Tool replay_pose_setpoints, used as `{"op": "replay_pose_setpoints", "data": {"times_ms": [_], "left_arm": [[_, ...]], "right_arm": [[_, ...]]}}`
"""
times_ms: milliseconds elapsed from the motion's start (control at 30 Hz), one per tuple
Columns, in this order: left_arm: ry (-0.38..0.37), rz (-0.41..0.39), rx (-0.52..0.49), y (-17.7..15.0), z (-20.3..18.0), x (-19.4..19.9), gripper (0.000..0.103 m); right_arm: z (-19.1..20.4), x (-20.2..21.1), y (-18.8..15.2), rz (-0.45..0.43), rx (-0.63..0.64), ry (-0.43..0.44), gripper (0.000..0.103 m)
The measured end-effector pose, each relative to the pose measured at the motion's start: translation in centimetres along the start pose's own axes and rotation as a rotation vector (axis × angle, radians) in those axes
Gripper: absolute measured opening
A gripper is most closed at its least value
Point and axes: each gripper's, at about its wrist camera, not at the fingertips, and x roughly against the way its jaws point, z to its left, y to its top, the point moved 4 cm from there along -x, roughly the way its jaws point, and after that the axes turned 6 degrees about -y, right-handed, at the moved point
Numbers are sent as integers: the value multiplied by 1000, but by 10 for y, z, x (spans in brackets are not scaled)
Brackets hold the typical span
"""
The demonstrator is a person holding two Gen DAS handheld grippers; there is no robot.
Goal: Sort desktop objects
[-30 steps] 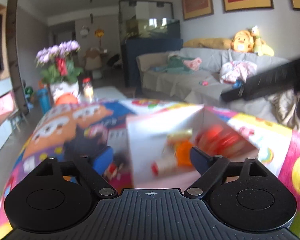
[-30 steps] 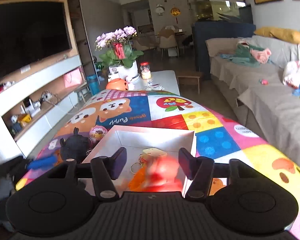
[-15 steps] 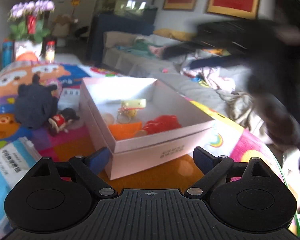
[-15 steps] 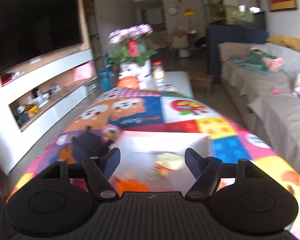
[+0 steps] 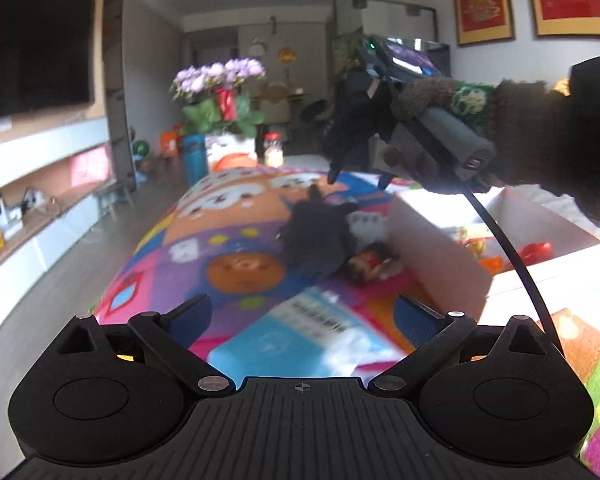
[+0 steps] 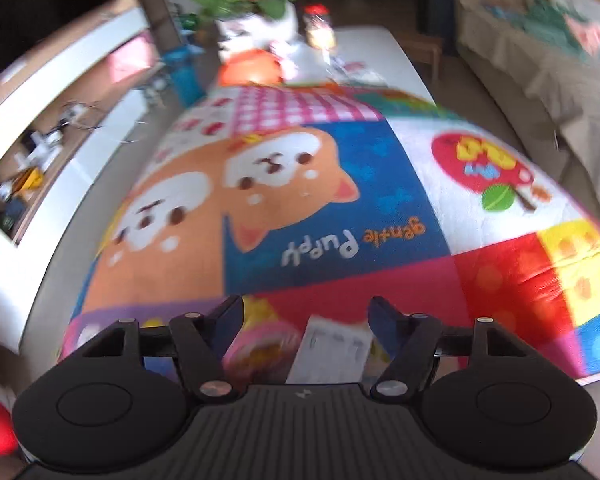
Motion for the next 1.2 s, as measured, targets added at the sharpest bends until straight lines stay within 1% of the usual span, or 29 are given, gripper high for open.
{"op": "replay_pose_setpoints", "data": {"times_ms": [100,133,200,233,300,433,533,567,667,700,800,833,867,900,933,967,1000,1033,1067,1133,1167,1200], "left_arm": [[-25,25,46,-5,11,-2,100],[-32,36,54,-8,12,-2,100],[-39,58,64,-10,15,-7,100],[-45,67,69,-15,15,-6,100],[-60,75,76,-18,14,-6,100],[-61,85,68,-22,11,-8,100],[-53,93,66,-25,11,-9,101],[-49,98,66,-26,11,-8,101],[-27,104,58,-30,11,-6,102],[-31,106,59,-31,11,-5,102],[-22,112,59,-32,11,-4,102],[-19,111,56,-32,10,-4,102],[-16,108,51,-32,10,-4,102],[-11,107,46,-32,10,-4,102],[-7,106,43,-32,9,-4,102],[-3,104,42,-32,9,-4,103],[-1,103,42,-32,9,-3,103],[1,104,43,-32,9,-4,103],[3,105,45,-32,9,-4,103],[9,107,49,-31,9,-6,103],[12,108,52,-30,8,-7,103],[15,109,57,-29,8,-9,103]], "right_arm": [[-8,-26,10,55,-90,-9,70],[-8,-36,12,88,-97,-13,66],[-4,-48,9,157,-81,-5,39],[-2,-50,5,175,-72,1,37],[6,-47,-3,174,-24,3,37],[27,-34,-24,229,56,81,36],[48,-18,-51,240,189,111,35],[51,-11,-59,244,210,133,35],[56,9,-77,286,236,199,35],[58,15,-84,299,246,215,34],[57,33,-101,331,271,239,33],[55,41,-107,324,264,240,33],[50,55,-110,283,269,232,33],[48,73,-114,217,310,233,33],[43,96,-120,125,368,242,33],[35,117,-124,39,415,232,35],[23,139,-131,-46,457,209,44],[9,159,-138,-110,483,196,48],[-6,176,-146,-155,499,187,53],[-41,204,-165,-225,508,140,55],[-59,215,-174,-259,504,97,61],[-76,223,-185,-278,486,53,71]]}}
